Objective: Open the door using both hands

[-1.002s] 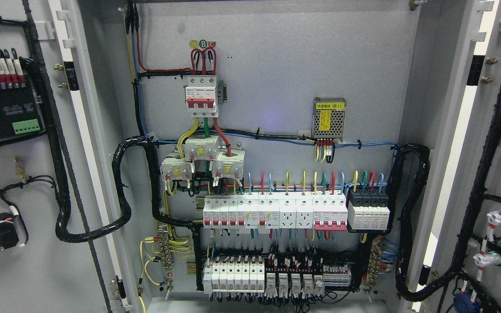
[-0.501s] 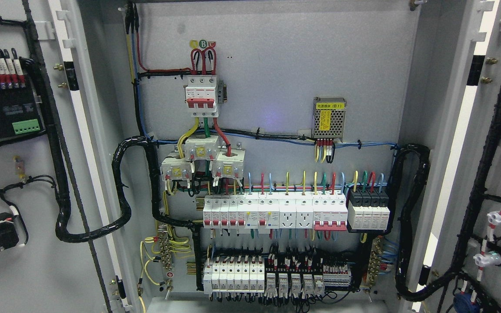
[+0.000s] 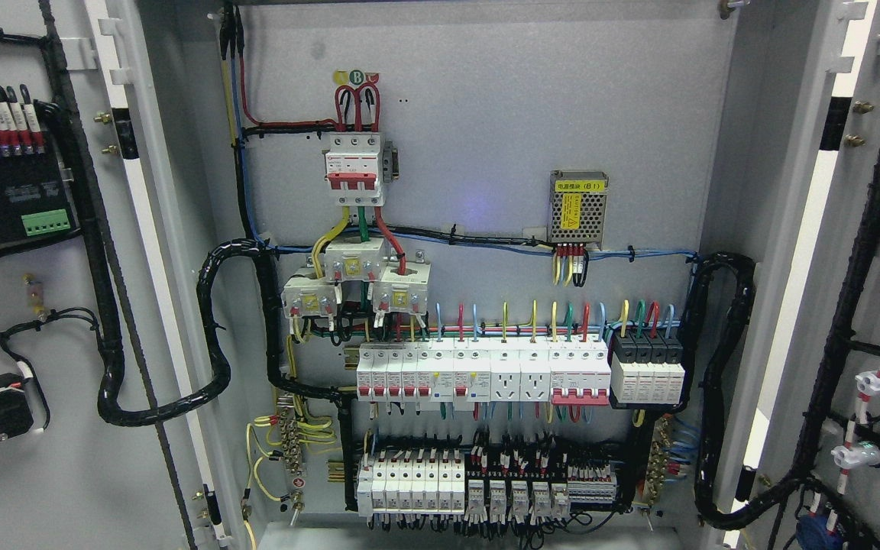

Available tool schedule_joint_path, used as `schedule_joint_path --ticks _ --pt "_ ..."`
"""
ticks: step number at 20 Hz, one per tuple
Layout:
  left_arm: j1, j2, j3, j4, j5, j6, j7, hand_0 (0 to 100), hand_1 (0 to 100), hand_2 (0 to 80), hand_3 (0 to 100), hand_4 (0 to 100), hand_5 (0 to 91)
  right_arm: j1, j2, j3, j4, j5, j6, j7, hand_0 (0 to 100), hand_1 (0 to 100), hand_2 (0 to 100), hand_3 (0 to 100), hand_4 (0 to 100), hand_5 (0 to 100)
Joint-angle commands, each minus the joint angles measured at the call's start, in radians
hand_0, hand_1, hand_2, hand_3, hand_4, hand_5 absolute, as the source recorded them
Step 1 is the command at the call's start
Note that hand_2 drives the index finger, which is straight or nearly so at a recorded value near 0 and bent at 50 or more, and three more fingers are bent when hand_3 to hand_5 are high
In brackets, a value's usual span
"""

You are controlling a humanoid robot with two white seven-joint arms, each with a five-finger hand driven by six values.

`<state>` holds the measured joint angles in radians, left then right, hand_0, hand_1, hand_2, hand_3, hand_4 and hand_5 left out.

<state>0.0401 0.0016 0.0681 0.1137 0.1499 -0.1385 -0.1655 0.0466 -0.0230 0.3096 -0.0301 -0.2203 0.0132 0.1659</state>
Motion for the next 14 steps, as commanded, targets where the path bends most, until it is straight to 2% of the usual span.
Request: schedule_joint_path --ticks 1,14 --pt "-0.003 -0.035 0.009 0.000 0.002 -0.003 0.001 0 0 0.0 0 0 0.0 -0.002 0.040 0.002 0.009 0.006 0.001 0.000 38 0 0 0 0 0" --pt "-0.003 -0.035 0.009 -0.012 0.002 -0.001 0.001 0 0 0.0 0 0 0.0 0.004 0.041 0.005 0.001 0.007 0.001 0.000 38 0 0 0 0 0"
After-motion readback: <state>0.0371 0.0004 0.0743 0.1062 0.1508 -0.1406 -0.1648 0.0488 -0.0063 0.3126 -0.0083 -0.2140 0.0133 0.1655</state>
